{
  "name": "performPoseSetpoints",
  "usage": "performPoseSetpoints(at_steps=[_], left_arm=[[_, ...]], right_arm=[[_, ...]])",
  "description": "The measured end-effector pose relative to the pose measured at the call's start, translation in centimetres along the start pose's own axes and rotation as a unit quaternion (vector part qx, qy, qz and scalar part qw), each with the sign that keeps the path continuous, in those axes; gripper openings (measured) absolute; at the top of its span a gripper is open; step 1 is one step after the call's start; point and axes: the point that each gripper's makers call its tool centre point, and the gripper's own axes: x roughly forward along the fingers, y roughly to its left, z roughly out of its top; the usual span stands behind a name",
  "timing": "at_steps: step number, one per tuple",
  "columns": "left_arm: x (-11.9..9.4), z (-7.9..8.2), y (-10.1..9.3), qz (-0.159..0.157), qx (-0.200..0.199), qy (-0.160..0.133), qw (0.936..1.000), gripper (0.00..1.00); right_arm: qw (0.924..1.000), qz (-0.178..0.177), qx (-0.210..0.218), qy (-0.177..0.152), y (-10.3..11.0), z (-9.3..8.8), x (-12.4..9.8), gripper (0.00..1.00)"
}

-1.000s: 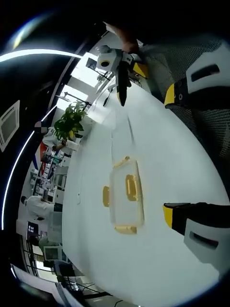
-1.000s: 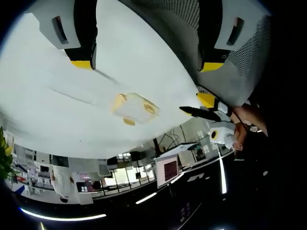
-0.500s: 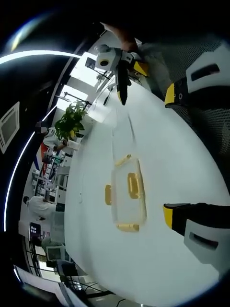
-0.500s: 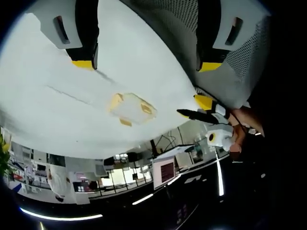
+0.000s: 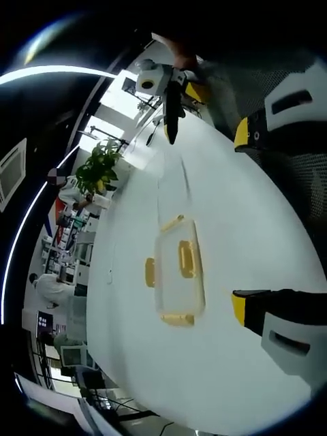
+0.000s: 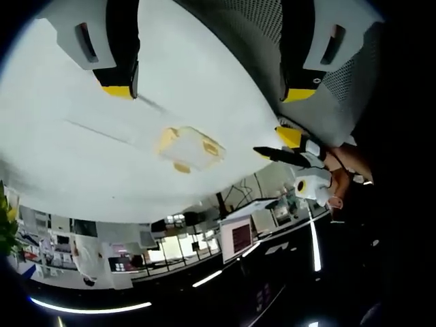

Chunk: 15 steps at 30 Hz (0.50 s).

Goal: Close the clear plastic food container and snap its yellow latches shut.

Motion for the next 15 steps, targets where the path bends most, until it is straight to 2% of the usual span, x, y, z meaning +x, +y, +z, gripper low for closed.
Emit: performPoseSetpoints(at_steps=[2, 5, 7, 8, 12, 15], left_arm=[[0.0, 0.17, 0.09, -0.001, -0.015, -0.002, 0.9999, 0.79], [0.07, 0.01, 0.04, -0.003, -0.013, 0.002, 0.9999, 0.78], [-0.12, 0.17, 0.06, 0.0, -0.005, 0.003, 1.0, 0.75], [-0.37, 0.86, 0.47, 0.013, 0.02, -0.011, 0.9997, 0.72], [-0.5, 0.92, 0.45, 0.011, 0.007, -0.01, 0.9999, 0.72], [-0.38, 0.74, 0.59, 0.016, 0.038, -0.001, 0.9992, 0.73]], right_arm=[[1.0, -0.003, 0.003, -0.004, -0.19, 0.1, -0.04, 0.85], [1.0, -0.002, 0.004, -0.008, -0.17, 0.24, -0.05, 0.87], [0.9999, 0.002, 0.004, -0.01, -0.02, 0.32, -0.02, 0.88], [1.0, 0.003, 0.002, -0.007, 0.04, 0.26, -0.02, 0.88], [0.9999, 0.008, -0.002, -0.008, 0.25, 0.53, -0.14, 0.89], [0.9999, 0.016, -0.002, -0.004, 0.41, 0.96, -0.17, 0.89]])
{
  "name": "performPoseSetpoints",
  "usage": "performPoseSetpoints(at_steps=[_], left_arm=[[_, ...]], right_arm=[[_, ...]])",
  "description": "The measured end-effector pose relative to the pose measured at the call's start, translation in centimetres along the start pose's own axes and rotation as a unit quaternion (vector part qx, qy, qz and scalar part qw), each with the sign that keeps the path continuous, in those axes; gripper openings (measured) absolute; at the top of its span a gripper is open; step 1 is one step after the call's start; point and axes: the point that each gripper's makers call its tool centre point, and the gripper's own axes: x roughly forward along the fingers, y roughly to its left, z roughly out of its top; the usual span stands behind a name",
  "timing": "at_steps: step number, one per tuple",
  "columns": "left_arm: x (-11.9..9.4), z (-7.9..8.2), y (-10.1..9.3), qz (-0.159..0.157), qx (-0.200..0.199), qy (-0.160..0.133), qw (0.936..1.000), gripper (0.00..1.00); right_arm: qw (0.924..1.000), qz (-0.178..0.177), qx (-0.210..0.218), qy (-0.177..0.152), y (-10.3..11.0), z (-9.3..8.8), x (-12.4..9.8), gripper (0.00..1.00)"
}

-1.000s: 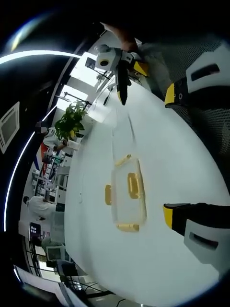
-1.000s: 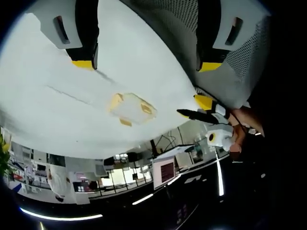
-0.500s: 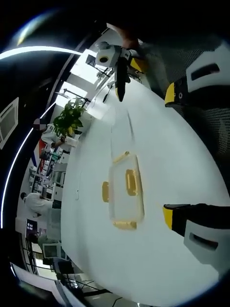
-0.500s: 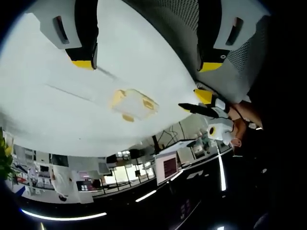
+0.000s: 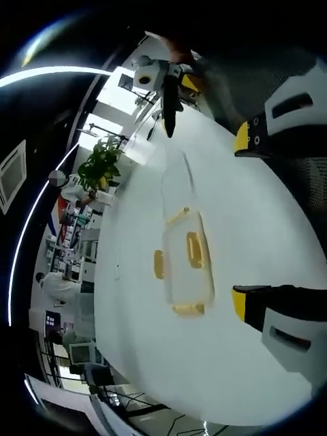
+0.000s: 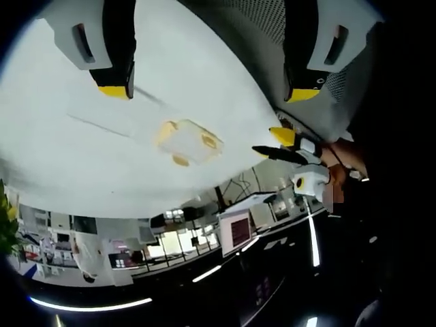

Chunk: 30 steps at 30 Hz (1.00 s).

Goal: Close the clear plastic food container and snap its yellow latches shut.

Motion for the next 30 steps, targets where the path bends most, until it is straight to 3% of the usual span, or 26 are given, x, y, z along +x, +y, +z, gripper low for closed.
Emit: performPoseSetpoints(at_steps=[8, 10, 13, 16, 18, 21, 30], left_arm=[[0.4, 0.0, -1.0, -0.028, 0.0, 0.006, 0.9996, 0.76], [0.4, 0.1, -1.0, -0.036, -0.013, 0.002, 0.9993, 0.81], [0.2, 0.7, -0.9, -0.042, -0.015, -0.002, 0.999, 0.83], [0.2, 1.1, -0.6, -0.048, -0.015, -0.005, 0.9987, 0.86], [0.3, 2.1, -1.2, -0.071, -0.022, -0.036, 0.9966, 0.95], [0.4, 1.4, -0.6, -0.065, -0.018, -0.014, 0.9976, 0.95], [0.3, 2.0, -0.4, -0.073, -0.03, -0.019, 0.9967, 0.98]], right_arm=[[1.0, 0.005, -0.002, -0.006, 0.3, 1.3, 0.8, 0.88], [0.9991, 0.01, -0.013, 0.039, 0.4, -0.3, 0.8, 0.87], [0.9974, 0.011, -0.037, 0.061, 0.4, -0.8, 0.8, 0.84], [0.9986, 0.016, -0.036, 0.036, 0.8, 0.5, 1.0, 0.86], [0.9987, 0.02, -0.036, 0.03, 0.8, 1.2, 1.4, 0.88], [0.9983, 0.013, -0.045, 0.036, 0.3, 1.1, 1.7, 0.86], [0.9993, 0.015, -0.034, 0.012, 1.3, 2.8, 3.4, 0.88]])
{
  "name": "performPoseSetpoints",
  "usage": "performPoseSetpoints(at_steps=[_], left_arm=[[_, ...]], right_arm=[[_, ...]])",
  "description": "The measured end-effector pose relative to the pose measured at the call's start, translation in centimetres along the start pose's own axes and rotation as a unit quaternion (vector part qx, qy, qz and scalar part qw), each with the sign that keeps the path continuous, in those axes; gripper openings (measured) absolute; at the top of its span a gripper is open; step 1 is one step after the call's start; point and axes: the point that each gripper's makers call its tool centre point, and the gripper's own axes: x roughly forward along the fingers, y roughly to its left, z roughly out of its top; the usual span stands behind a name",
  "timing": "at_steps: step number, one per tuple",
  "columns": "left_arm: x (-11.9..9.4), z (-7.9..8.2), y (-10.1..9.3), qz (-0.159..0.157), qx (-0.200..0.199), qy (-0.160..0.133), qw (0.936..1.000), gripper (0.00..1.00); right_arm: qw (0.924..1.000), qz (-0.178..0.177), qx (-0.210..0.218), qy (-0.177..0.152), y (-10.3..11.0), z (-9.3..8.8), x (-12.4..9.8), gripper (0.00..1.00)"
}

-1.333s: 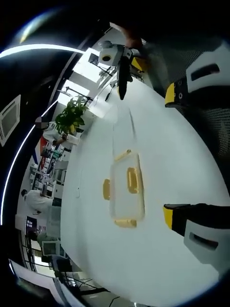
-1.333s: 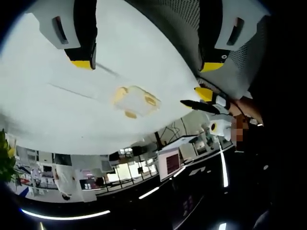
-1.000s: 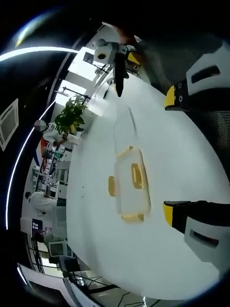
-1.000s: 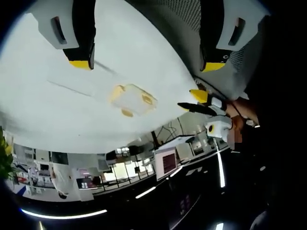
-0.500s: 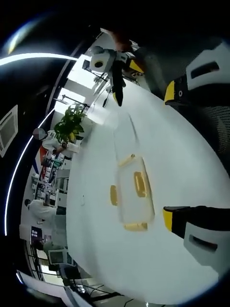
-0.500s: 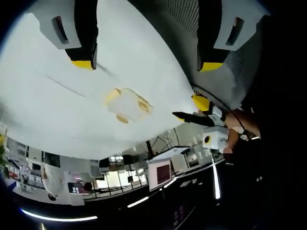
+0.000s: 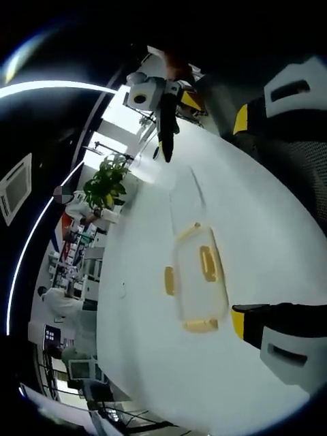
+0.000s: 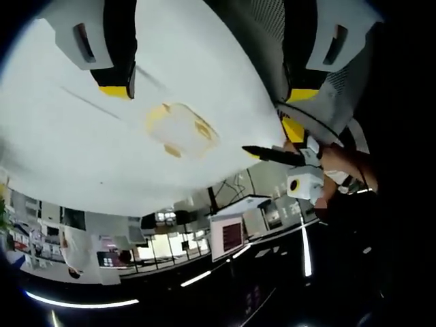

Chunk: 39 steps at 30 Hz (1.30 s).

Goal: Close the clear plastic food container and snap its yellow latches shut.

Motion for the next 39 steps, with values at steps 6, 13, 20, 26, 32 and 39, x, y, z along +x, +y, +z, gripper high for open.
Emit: performPoseSetpoints(at_steps=[6, 13, 20, 26, 32, 39], left_arm=[[-0.1, 0.2, 0.1, -0.002, 0.007, 0.01, 0.9999, 0.98], [-0.2, 0.2, 1.1, 0.002, -0.003, 0.01, 0.9999, 0.98], [0.1, -0.3, 2.2, -0.01, 0.001, 0.044, 0.999, 0.91], [0.4, 0.8, 3.1, -0.014, 0.009, 0.044, 0.9989, 0.92], [0.8, 1.5, 3.7, -0.016, 0.028, 0.042, 0.9986, 0.92], [1.1, 1.8, 3.9, -0.027, 0.034, 0.05, 0.9978, 0.92]], right_arm=[[0.9999, 0.012, -0.008, -0.004, 0.7, 0.4, 1.4, 0.92], [1.0, 0.009, -0.003, 0.001, -0.1, 0.4, 1.9, 0.9], [0.9999, 0.0, -0.002, 0.01, -1.0, -0.1, 1.7, 0.89], [0.9999, 0.001, -0.002, 0.013, -0.9, -0.3, 2.2, 0.88], [0.9999, 0.005, -0.006, 0.01, -0.7, 0.5, 3.2, 0.88], [0.9983, 0.014, -0.05, 0.025, -0.7, 0.6, 4.1, 0.87]])
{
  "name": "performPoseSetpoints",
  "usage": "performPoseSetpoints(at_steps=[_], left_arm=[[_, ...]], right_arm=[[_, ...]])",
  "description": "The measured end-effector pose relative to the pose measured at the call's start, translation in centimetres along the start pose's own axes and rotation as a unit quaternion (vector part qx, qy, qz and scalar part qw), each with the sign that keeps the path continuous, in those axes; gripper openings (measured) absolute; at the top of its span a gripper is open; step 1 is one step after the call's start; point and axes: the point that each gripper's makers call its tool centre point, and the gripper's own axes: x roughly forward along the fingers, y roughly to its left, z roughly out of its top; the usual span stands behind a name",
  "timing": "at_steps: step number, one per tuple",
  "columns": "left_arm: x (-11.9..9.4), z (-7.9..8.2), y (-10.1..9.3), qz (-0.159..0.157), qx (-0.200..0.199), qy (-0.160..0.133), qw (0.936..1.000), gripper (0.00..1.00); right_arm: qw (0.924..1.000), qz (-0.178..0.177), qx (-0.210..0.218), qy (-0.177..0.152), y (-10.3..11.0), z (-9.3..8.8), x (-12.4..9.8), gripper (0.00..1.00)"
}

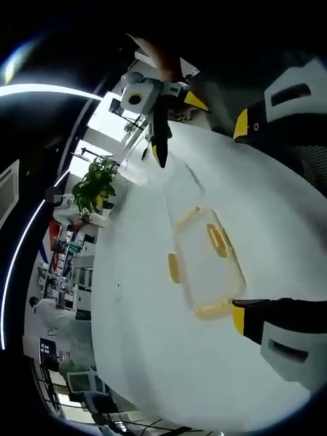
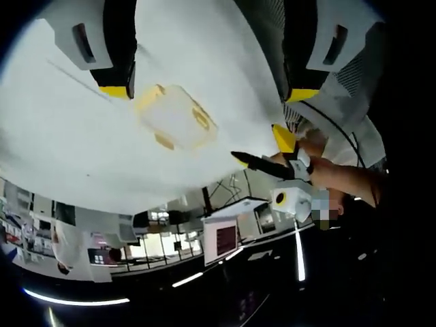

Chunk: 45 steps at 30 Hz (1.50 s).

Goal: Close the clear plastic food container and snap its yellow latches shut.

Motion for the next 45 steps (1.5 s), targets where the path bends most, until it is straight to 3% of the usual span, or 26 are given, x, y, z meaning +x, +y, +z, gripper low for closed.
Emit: performPoseSetpoints(at_steps=[8, 11, 18, 23, 34, 45], left_arm=[[0.9, -0.5, 1.0, -0.006, 0.043, 0.038, 0.9983, 0.91], [1.2, -1.4, 1.6, -0.009, 0.081, 0.074, 0.9939, 0.89], [1.9, -0.5, 2.5, -0.011, 0.072, 0.072, 0.9947, 0.9], [2.0, -0.4, 3.1, -0.01, 0.089, 0.086, 0.9922, 0.89], [2.0, 0.2, 4.9, -0.013, 0.101, 0.105, 0.9893, 0.81], [2.5, 0.7, 6.3, -0.013, 0.113, 0.118, 0.9864, 0.8]], right_arm=[[1.0, -0.004, 0.001, 0.004, -1.3, 0.2, 0.9, 0.83], [0.9999, -0.008, -0.003, 0.01, -1.9, 0.1, 1.2, 0.83], [0.9998, -0.003, -0.008, 0.016, -2.7, 0.2, 1.8, 0.84], [0.9999, -0.004, -0.003, 0.009, -3.3, 0.9, 2.1, 0.85], [0.9994, -0.005, -0.017, 0.029, -4.6, 1.1, 3.2, 0.8], [0.9985, -0.001, -0.033, 0.045, -5.8, 1.1, 4.0, 0.79]])
